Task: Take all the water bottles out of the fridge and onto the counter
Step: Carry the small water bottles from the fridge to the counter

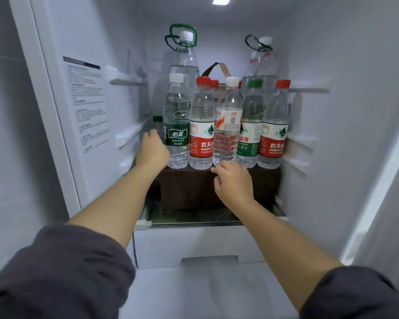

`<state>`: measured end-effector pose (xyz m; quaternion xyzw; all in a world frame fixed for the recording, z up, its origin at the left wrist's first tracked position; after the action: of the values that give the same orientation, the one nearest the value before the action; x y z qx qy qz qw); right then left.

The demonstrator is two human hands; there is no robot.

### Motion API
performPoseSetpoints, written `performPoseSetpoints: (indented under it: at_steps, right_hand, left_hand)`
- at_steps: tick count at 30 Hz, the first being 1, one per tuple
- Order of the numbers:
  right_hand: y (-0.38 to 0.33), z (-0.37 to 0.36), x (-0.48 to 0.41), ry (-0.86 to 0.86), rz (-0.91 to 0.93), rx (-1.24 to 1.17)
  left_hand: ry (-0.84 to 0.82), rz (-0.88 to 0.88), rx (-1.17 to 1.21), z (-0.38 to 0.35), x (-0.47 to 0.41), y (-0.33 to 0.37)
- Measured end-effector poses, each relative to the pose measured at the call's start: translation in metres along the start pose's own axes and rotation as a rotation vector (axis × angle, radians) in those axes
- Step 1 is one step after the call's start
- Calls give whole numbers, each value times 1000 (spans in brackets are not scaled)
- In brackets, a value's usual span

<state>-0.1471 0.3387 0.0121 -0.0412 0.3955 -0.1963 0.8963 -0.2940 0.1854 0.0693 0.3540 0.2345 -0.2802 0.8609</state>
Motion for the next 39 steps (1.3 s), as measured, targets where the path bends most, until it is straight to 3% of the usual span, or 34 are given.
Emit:
performPoseSetpoints:
  at_steps: [7,12,17,22,26,29,33,39]
  right_hand:
    - [2,2,-1,16,72,-26]
    - [4,0,-1,50,103,-45]
    - [6,-4,0,87,139,-54]
    - [8,-6,2,108,165,-52]
    - [8,-7,4,108,173,-45]
    - [8,-6,5,103,165,-40]
    - [7,-6,7,92,155,-37]
    - [8,-12,17,7,121,42]
  left_hand:
    - [-68,22,55,-9,-81,-15]
    - [-200,187,561,-46,-120,-35]
    - [-288,166,573,-71,-151,-53]
    - [-229,104,438,-72,-152,-56]
    - [-161,206,716,-60,-128,-45]
    - [-68,208,566,-43,-102,-36]
    - [-106,106,119,-20,-70,-24]
    - [-151,17,-232,4,-32,-8]
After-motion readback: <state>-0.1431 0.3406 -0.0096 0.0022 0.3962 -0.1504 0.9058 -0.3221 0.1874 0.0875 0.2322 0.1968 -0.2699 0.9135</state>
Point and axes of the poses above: each hand's wrist, its own x-axis away from the middle knuckle, its own z-axis out of the back of the hand, y = z × x, the point moved 5 cm from there along -x, towards the middle knuckle, and after that the axes turned 11 degrees about -z, right-handed, at the moved point
